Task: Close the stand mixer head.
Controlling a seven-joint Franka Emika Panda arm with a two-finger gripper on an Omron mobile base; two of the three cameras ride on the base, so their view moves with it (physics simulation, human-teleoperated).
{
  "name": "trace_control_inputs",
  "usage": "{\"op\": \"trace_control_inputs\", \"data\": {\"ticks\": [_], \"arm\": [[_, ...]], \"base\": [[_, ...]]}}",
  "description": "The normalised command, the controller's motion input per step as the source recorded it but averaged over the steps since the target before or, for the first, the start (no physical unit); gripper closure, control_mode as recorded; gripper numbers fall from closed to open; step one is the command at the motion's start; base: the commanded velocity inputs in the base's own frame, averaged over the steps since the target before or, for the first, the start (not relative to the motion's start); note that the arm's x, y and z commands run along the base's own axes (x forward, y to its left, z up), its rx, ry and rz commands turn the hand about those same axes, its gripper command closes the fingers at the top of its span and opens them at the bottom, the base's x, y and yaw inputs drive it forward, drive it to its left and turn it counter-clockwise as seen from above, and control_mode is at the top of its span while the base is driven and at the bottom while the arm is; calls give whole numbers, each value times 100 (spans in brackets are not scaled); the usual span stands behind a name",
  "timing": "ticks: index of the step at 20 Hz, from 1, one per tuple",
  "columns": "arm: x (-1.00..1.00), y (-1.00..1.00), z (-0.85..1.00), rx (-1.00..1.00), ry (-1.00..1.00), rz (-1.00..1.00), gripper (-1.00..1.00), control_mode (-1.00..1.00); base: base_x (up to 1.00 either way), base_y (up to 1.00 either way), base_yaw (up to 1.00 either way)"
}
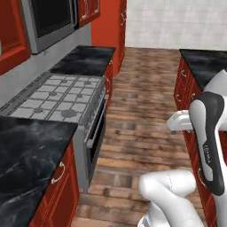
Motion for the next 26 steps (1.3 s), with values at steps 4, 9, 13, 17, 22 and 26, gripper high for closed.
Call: {"op": "trace_control_inputs", "data": {"ticks": [4,9,13,17,22,26], "arm": [[0,0,0,0,0,0,-100,100],[0,0,0,0,0,0,-100,100],[0,0,0,0,0,0,-100,100],[0,0,0,0,0,0,-100,100],[0,0,0,0,0,0,-100,100],[0,0,0,0,0,0,-100,100]], "base": [[27,11,-83],[9,25,-81],[0,38,-76],[0,47,-73],[0,48,-71],[0,50,-70]]}}
